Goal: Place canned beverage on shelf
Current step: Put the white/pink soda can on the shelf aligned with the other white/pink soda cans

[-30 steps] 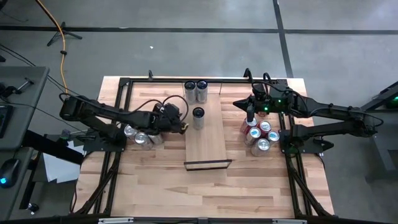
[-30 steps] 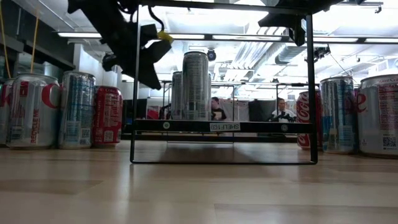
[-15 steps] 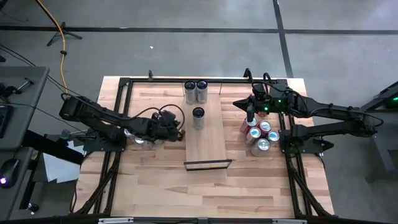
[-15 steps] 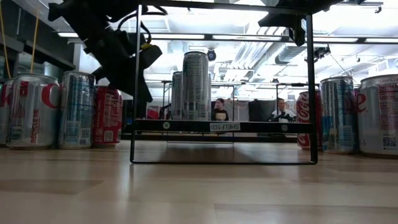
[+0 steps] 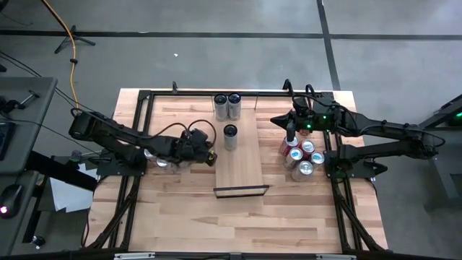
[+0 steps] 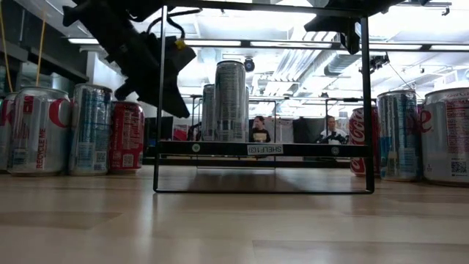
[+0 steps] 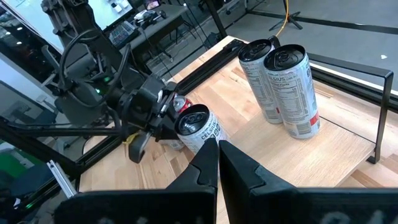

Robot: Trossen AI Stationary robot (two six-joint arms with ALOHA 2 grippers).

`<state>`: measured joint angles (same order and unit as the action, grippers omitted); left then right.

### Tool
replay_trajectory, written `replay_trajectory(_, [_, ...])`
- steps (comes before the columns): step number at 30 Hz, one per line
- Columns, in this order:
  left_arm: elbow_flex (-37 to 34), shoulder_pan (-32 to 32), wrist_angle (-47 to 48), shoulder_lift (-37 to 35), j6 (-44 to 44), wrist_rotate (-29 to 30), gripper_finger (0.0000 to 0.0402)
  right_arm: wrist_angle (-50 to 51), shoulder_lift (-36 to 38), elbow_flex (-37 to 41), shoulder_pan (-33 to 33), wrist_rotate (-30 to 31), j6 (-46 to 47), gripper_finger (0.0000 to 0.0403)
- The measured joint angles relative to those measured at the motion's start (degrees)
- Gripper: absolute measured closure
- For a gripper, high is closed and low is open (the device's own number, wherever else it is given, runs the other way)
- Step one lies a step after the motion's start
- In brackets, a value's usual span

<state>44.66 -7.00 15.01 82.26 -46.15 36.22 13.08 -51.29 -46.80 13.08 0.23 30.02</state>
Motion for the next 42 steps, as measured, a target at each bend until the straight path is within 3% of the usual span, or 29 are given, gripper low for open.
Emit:
replay_trajectory(16, [0.02, 3.99, -5.63, 0.00, 12.32, -12.21, 0.0401, 0.02, 0.00, 0.00, -0.02, 0.00, -0.39, 0.0402])
replay_trajectory(22, [0.07, 4.22, -13.67, 0.00, 18.04, -15.86, 0.0401, 0.02, 0.00, 0.00, 0.00, 0.00, -0.42, 0.0402])
replay_trajectory(42, [0.07, 11.90, -21.46, 0.04, 22.78, -18.39, 0.0401, 0.02, 0.00, 0.01, -0.01, 0.28, -0.02, 0.0402])
